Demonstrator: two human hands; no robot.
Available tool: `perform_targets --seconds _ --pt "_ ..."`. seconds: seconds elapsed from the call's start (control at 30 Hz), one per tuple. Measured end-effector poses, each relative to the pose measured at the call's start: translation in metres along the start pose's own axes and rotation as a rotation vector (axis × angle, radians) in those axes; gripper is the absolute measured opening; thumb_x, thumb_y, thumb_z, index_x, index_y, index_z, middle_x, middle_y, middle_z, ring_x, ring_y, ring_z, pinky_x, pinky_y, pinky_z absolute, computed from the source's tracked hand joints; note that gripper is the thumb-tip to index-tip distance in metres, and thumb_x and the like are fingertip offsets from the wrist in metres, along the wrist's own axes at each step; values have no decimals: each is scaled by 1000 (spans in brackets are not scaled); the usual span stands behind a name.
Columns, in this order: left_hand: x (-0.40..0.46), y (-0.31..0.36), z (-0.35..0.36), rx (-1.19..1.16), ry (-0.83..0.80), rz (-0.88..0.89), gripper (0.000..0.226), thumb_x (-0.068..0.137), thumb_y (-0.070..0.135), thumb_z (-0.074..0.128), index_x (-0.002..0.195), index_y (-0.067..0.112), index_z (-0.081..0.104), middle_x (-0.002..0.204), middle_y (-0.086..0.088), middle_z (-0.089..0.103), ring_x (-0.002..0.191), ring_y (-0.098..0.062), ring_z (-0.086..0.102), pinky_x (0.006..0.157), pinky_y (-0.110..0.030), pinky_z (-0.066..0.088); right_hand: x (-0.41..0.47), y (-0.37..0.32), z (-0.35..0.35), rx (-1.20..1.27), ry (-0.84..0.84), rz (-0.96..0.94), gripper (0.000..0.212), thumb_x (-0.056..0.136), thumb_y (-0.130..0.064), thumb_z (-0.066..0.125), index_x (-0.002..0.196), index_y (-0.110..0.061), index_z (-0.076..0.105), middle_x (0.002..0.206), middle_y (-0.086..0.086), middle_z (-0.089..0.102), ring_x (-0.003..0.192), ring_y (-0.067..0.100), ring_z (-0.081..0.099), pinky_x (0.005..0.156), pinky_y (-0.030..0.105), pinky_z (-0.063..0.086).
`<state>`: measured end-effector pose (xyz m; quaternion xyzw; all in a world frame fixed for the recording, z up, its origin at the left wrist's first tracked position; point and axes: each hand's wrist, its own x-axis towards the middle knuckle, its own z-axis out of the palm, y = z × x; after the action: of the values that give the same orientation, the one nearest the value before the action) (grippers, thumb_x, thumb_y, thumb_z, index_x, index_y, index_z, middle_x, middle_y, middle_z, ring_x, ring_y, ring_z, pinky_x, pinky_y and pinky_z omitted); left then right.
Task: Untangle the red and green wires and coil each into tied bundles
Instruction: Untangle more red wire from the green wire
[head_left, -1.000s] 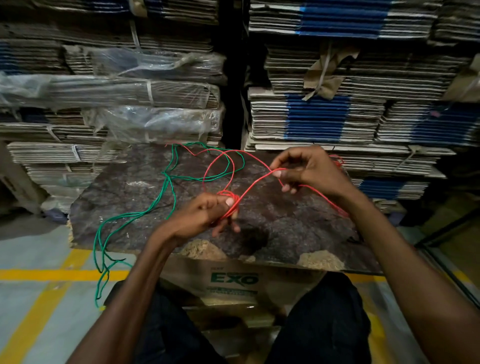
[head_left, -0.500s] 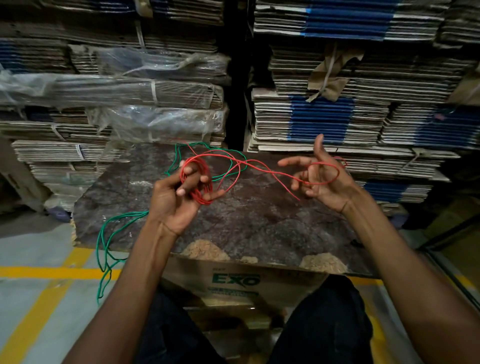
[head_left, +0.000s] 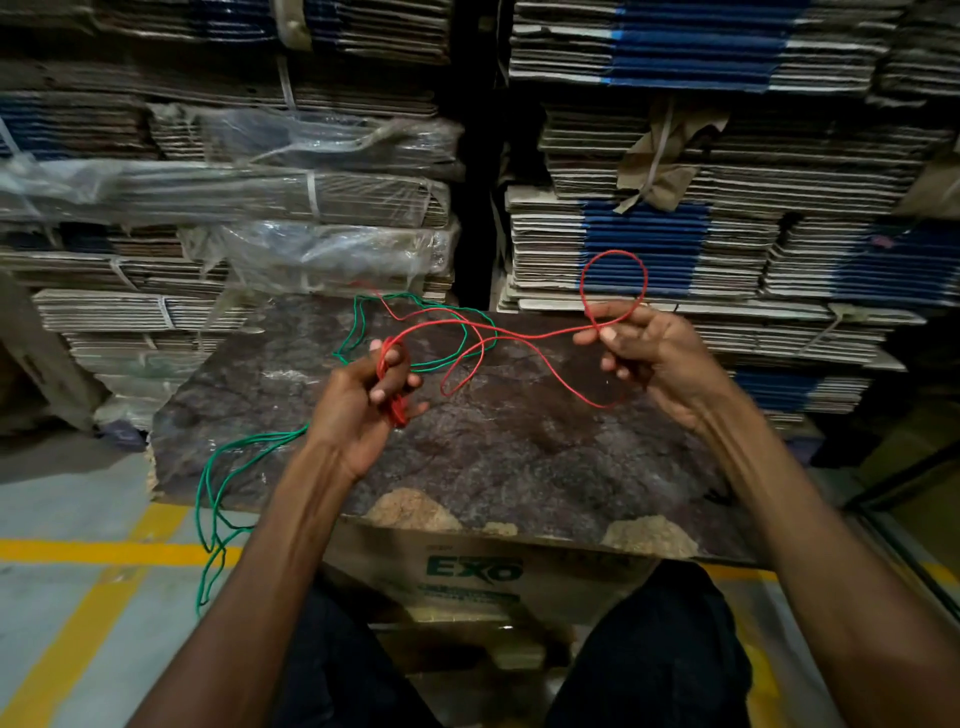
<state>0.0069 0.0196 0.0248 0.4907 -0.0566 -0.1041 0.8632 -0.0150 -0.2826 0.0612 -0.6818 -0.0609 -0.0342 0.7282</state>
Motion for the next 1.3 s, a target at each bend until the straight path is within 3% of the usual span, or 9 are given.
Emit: perform_targets --seconds 0.2,0.33,0.43,0.53,0.67,0.8,0.93,1.07,1.3 --pt "5 -16 7 251 58 75 33 103 31 36 75 19 48 42 10 31 56 -11 44 62 -28 36 12 6 13 -334 310 -77 23 95 -7 59 92 -21 41 64 2 70 40 7 55 40 18 39" --pt "5 -23 18 453 33 205 35 101 32 40 73 14 48 40 11 33 40 -4 44 52 -23 26 16 15 19 -350 540 -180 40 88 -12 68 105 -17 33 66 6 67 33 8 50 38 18 36" --pt "7 -27 27 576 79 266 39 105 18 33 69 11 46 38 8 40 38 -2 45 41 -10 29 17 22 17 -433 514 -197 61 84 -8 72 126 -19 29 75 5 70 43 13 59 48 23 45" --pt "9 -28 26 642 93 299 42 105 18 33 64 14 43 38 9 44 39 -3 45 44 -12 32 15 25 14 -704 463 -245 88 85 -5 68 150 -21 12 86 3 74 63 19 68 63 32 54" --pt "11 -29 22 717 98 354 45 106 19 33 62 17 42 38 9 46 41 -6 45 52 -25 38 5 17 14 -1130 484 -376 74 86 -7 64 146 -16 21 89 4 74 82 32 68 65 36 48" --pt "12 -31 16 880 102 404 42 99 34 35 61 18 42 47 5 48 43 -6 43 53 -31 35 5 9 11 -926 386 -395 38 88 -6 59 114 -18 34 78 -1 72 64 26 67 60 39 49" --pt "11 -32 6 1186 192 498 41 94 37 31 56 21 35 51 4 43 51 -21 44 54 -34 25 7 -7 7 -478 283 -352 28 96 -1 51 100 -23 34 78 4 71 42 15 58 42 24 39" --pt "12 -32 4 1386 349 600 36 93 32 31 64 18 47 70 -23 63 68 -40 59 58 -37 29 2 -18 1 -241 42 -345 22 99 0 46 108 -21 43 76 3 71 44 12 59 37 19 37" --pt "15 -27 1 1400 505 615 46 96 31 28 78 3 60 81 -29 66 77 -45 62 63 -44 40 -7 -19 12 162 -117 -236 7 93 -13 47 95 -14 53 66 -5 60 55 8 57 42 18 40"
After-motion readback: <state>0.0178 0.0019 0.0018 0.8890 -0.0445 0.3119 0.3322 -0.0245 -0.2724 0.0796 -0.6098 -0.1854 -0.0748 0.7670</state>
